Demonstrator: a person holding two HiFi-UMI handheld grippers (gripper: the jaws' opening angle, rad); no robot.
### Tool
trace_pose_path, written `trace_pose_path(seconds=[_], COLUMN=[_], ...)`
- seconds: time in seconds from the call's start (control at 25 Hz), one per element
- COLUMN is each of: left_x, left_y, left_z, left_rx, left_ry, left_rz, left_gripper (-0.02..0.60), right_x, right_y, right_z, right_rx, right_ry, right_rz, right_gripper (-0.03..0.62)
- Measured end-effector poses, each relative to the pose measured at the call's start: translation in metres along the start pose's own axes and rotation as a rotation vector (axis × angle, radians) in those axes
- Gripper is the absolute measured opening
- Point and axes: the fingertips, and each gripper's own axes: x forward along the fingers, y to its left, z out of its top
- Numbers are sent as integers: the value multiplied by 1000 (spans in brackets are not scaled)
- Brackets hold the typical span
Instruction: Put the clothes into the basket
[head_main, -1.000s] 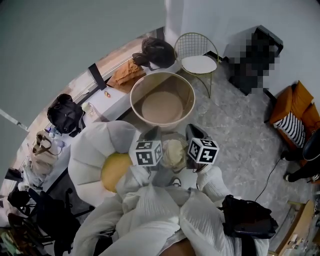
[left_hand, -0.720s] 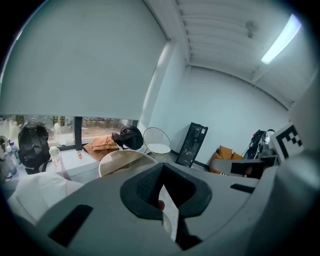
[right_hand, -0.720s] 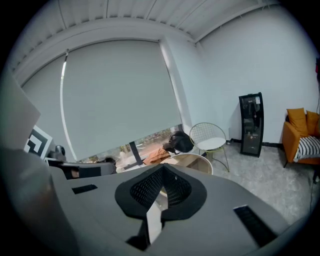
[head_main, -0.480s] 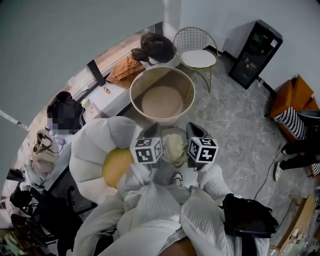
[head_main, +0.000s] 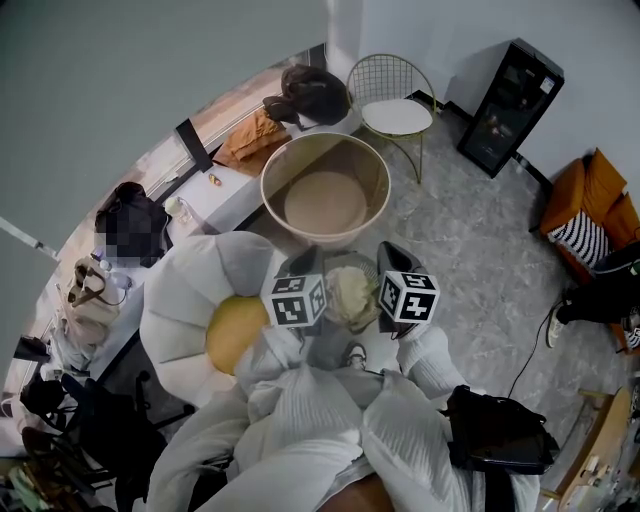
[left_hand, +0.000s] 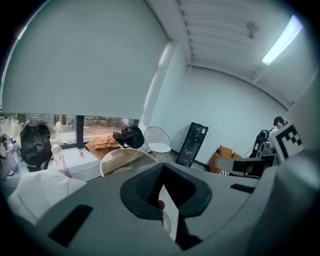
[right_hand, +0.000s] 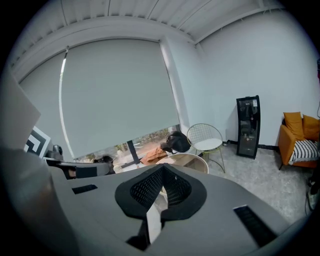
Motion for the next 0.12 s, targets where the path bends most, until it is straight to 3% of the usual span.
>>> trace_pose_path(seconds=[0.12], left_x=[-2], left_y=[2], left_z=[-2], left_rx=[3], left_ry=[3], left_rz=[3], left_gripper=[6], right_x=[0], right_y=[2], right_z=[-1], right_rx=[-6], right_ry=[-1], right_rz=[2], right_gripper=[23])
